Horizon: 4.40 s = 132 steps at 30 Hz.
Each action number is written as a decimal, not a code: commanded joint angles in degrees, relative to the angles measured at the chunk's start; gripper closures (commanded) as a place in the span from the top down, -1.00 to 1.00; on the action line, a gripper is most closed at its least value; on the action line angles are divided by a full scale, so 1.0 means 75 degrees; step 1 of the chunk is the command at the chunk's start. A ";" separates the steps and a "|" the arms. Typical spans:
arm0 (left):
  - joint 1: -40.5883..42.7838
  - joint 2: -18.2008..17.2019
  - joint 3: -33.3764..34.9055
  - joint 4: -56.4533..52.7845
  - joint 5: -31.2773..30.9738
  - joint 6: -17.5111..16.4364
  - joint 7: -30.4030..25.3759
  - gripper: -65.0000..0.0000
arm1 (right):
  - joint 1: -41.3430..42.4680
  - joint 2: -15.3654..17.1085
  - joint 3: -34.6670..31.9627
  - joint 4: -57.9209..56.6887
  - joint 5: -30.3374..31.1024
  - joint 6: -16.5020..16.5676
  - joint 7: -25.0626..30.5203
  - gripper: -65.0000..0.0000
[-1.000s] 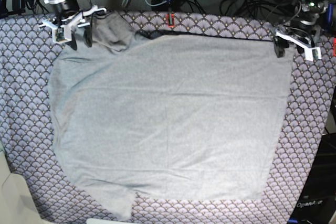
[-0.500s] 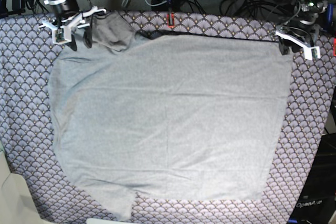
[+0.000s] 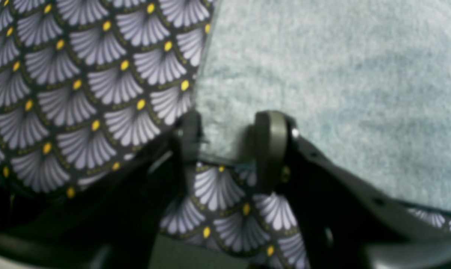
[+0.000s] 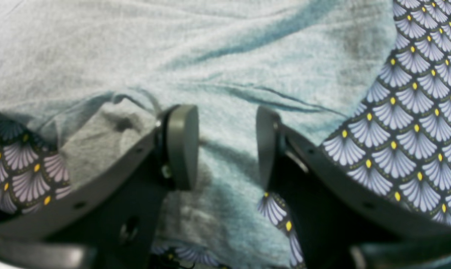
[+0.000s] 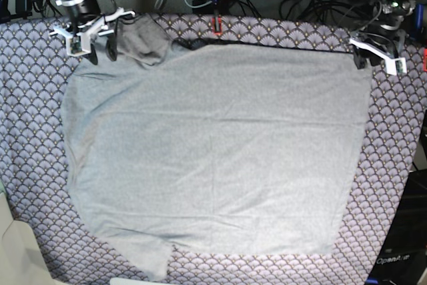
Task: Fold the T-shirt properly
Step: 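Close both grippers on the collar-side edge of the shirt, then lift the held edge and pull it over toward the hem with both grippers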
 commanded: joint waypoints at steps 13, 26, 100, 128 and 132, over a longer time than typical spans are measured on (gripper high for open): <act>-0.0037 -0.0156 -0.0478 0.0089 -0.0018 0.0031 -0.0089 -0.25 | 0.0030 0.0061 0.0005 0.0074 0.0033 0.0049 0.0206 -0.17; -0.0272 -0.0144 -0.0454 -0.0614 -0.0006 -0.0015 -0.0089 -0.25 | 0.0030 0.0061 0.0052 0.0063 0.0033 0.0049 0.0194 -0.17; -0.0553 -0.0074 -0.0454 0.0663 -0.0088 -0.0039 0.1106 -1.00 | 0.2397 -0.0490 0.2654 -0.1789 0.1733 0.3044 -0.3486 -1.00; -0.2850 -0.0168 0.0296 0.1074 -0.0006 0.0067 0.2771 -1.00 | 0.4038 0.0319 0.2595 -0.0641 0.1698 0.3044 -0.4565 -1.00; -0.3190 -0.0168 0.0636 0.1038 0.0064 0.0067 0.2771 -1.00 | 0.4671 0.0494 0.2584 -0.1157 0.1698 0.3044 -0.4741 -1.00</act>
